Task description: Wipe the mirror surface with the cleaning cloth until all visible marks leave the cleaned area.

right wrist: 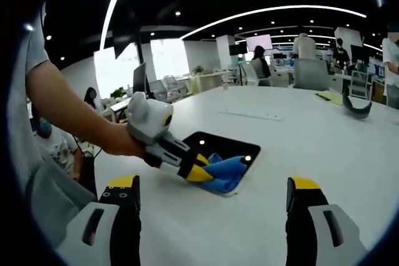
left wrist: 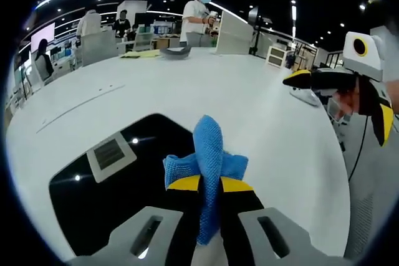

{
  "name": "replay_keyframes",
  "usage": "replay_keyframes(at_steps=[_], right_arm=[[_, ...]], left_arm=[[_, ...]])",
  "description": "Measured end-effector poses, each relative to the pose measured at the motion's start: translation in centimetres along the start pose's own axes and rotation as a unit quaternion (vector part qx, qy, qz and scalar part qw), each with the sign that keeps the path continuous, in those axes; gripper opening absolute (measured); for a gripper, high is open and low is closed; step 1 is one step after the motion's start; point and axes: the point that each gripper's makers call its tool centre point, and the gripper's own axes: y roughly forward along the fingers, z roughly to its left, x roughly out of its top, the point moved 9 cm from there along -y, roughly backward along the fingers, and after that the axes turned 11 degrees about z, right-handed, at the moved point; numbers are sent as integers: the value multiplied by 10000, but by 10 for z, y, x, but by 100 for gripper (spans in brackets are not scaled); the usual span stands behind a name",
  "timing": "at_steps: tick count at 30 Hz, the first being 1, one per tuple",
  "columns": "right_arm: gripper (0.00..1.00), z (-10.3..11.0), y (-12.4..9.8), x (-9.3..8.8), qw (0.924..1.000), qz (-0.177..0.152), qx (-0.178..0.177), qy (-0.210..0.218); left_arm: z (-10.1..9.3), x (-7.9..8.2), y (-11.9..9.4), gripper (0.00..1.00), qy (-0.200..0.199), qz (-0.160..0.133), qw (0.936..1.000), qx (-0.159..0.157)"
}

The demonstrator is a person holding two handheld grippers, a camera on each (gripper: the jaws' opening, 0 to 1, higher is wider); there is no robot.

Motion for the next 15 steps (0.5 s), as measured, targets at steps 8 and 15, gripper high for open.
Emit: replay_keyframes(at_steps=[8, 15], right_arm=[[97, 0, 2, 1, 10000, -20, 21, 10], [99, -1, 1, -1, 9999, 34, -118, -13]], left_arm=[[-2, 1, 1, 8, 19, 4, 10000, -24], [-3, 2, 3, 7, 42, 37, 10000, -3]])
